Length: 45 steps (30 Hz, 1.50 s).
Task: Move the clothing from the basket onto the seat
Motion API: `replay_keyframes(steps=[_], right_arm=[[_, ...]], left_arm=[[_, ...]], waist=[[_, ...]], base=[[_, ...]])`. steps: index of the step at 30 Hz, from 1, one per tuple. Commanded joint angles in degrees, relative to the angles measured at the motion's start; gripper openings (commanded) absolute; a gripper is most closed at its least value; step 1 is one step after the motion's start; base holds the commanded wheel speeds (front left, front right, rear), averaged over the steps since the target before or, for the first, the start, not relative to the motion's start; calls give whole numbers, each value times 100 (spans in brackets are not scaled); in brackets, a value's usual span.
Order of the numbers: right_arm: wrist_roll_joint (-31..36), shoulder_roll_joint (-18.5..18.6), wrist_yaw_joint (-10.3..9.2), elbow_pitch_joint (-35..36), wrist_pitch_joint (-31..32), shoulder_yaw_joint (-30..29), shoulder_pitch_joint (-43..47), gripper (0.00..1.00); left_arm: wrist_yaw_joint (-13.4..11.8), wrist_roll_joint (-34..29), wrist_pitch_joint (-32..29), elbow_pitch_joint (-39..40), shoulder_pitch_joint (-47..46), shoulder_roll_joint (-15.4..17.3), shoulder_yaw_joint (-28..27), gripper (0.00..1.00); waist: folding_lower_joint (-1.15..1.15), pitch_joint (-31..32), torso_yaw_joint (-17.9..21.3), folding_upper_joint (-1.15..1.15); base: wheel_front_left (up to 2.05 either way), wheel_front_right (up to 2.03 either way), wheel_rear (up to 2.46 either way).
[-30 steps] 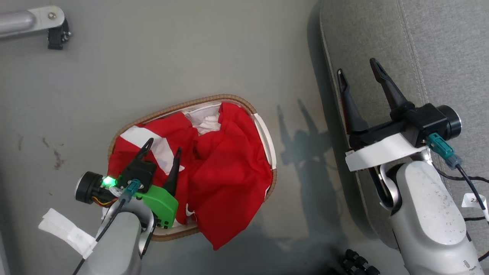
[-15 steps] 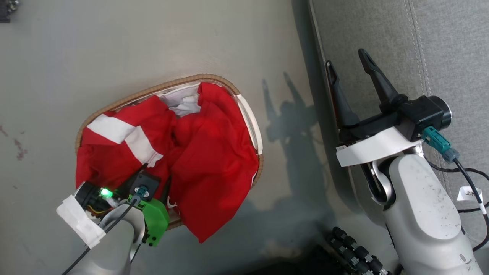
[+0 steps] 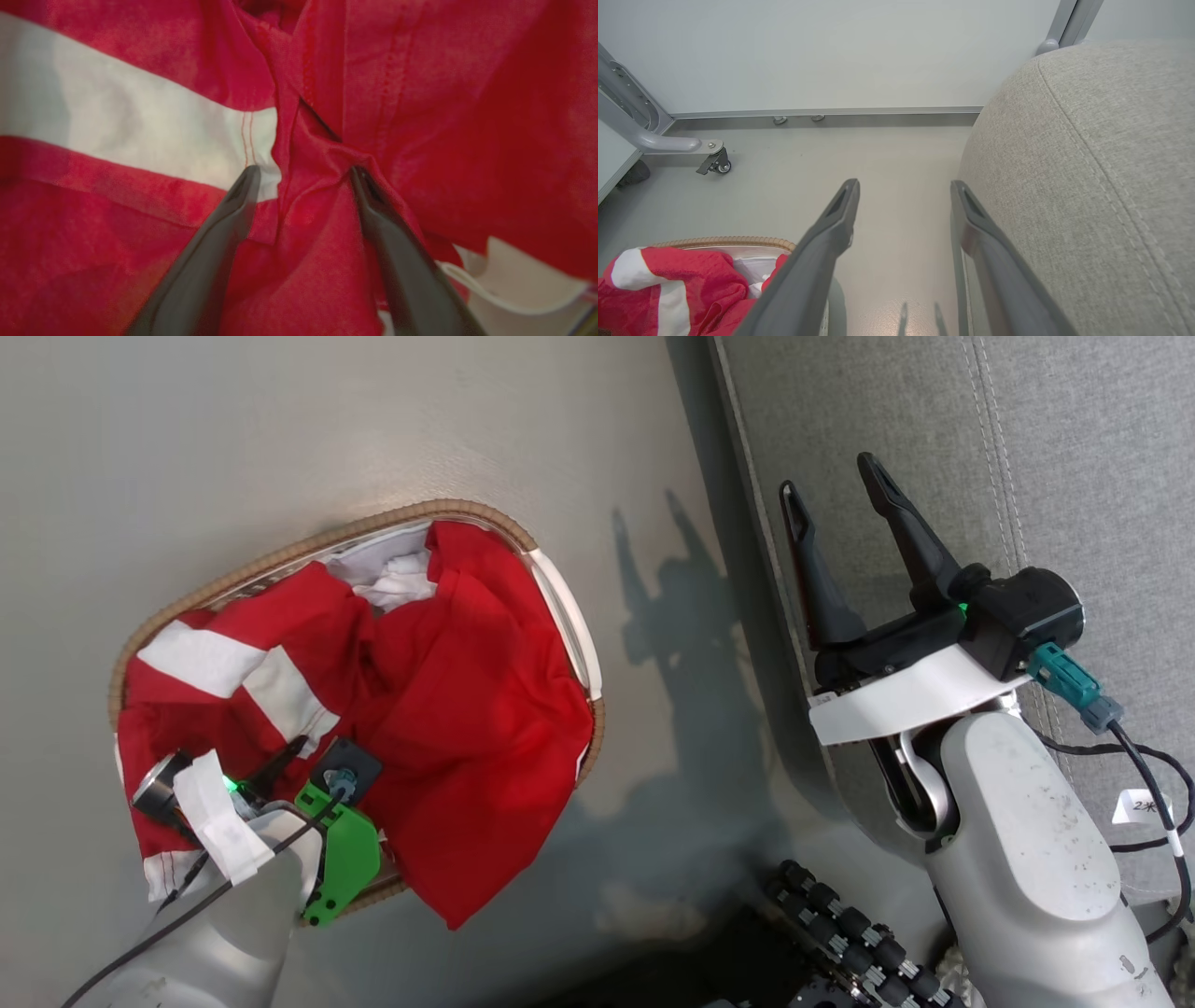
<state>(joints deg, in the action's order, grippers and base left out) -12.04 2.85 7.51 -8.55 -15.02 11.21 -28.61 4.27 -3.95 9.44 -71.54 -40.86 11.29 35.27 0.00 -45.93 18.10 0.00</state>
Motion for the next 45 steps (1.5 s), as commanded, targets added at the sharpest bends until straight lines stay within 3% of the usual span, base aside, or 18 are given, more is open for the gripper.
replay_keyframes(steps=[1,22,24,25,34,45], right_arm=[[-68,14,-4,33,-24,11,-47,100],[-467,14,-4,207,-23,202,-244,100],[-494,15,-4,205,-23,213,-247,100],[-504,14,-4,174,-23,223,-246,100],[-367,15,-4,50,-20,164,-157,100],[14,17,-4,-210,-19,-92,234,100]], left_arm=[[-38,-50,-52,-45,-135,69,53,100],[-206,-94,-673,-219,-604,383,346,100],[-213,-68,-704,-222,-611,381,344,45],[-188,12,-680,-226,-607,340,304,0],[-289,319,-303,-211,-296,88,186,0],[-285,743,363,-200,191,-333,22,0]], waist=[[0,-107,95,0],[0,-675,393,0],[0,-679,405,0],[0,-655,413,0],[0,-105,337,0],[0,1090,-144,0]], base=[[0,0,0],[0,0,0],[0,0,0],[0,0,0],[0,0,0],[0,0,0]])
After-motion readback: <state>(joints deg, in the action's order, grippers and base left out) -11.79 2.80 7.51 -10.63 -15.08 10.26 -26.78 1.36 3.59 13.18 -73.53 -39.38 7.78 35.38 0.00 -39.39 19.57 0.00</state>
